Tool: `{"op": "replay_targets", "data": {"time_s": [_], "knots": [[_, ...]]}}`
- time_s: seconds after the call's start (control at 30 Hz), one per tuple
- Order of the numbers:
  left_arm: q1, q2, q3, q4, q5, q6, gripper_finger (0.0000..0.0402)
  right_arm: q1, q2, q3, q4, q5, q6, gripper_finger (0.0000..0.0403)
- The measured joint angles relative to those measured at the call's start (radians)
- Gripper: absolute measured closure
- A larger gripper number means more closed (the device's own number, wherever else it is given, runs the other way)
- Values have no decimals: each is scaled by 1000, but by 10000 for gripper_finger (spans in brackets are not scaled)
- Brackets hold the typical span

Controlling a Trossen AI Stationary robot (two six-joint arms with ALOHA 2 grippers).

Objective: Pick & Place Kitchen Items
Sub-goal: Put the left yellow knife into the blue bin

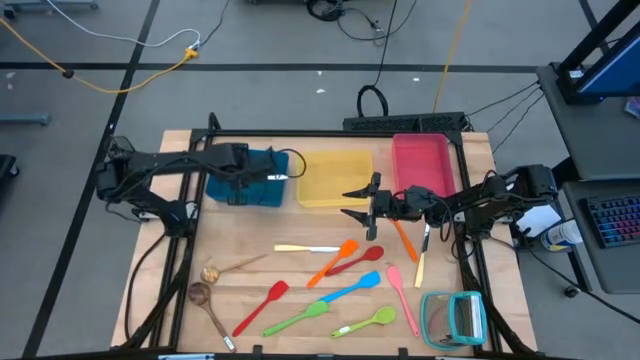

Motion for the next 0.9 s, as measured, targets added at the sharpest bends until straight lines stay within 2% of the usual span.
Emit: {"op": "replay_targets", "data": {"time_s": [0.2,0.37,0.57,0.67,0.9], "knots": [[94,0,-71,75,0,133,334,0,0,0,-3,1,0,206],[176,0,-111,123,1,177,334,0,0,0,-3,1,0,206],[257,0,-162,262,58,300,334,0,0,0,-3,2,0,206],[282,24,-170,305,84,331,334,0,0,0,-3,2,0,206],[327,115,-170,320,73,345,334,0,0,0,-3,2,0,206]]}}
